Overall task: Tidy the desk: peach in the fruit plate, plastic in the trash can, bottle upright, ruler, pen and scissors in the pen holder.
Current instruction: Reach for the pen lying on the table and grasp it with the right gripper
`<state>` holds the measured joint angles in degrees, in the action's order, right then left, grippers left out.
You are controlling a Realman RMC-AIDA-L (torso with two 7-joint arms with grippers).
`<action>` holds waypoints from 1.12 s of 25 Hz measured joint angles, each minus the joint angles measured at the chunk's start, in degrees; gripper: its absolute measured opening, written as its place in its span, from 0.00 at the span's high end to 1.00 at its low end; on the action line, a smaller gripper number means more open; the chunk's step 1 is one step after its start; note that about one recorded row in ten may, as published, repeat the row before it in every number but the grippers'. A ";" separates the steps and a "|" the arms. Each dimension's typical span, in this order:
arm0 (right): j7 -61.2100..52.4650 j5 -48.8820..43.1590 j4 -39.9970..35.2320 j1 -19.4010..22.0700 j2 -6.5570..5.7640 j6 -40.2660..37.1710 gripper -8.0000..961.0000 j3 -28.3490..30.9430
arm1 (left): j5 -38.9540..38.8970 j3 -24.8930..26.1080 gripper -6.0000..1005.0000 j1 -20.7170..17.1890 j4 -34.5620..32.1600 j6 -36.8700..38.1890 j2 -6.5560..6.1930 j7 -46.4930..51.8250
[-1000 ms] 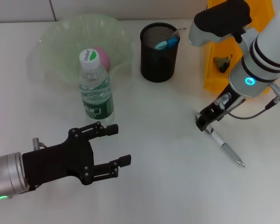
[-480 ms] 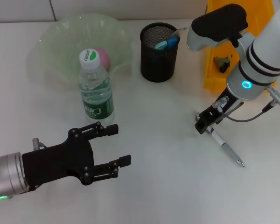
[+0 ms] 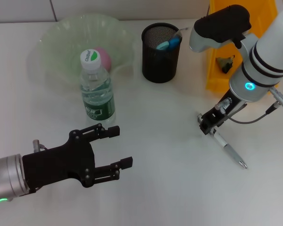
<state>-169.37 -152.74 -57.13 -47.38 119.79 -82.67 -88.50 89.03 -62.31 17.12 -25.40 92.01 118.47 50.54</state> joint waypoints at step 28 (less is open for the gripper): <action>0.01 0.70 2.10 0.02 0.00 1.55 0.68 0.00 | 0.00 -0.09 0.23 0.02 0.00 0.06 0.00 0.02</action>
<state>-169.36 -152.04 -55.03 -47.37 119.79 -81.12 -88.50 89.03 -62.41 17.14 -25.40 92.07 118.47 50.56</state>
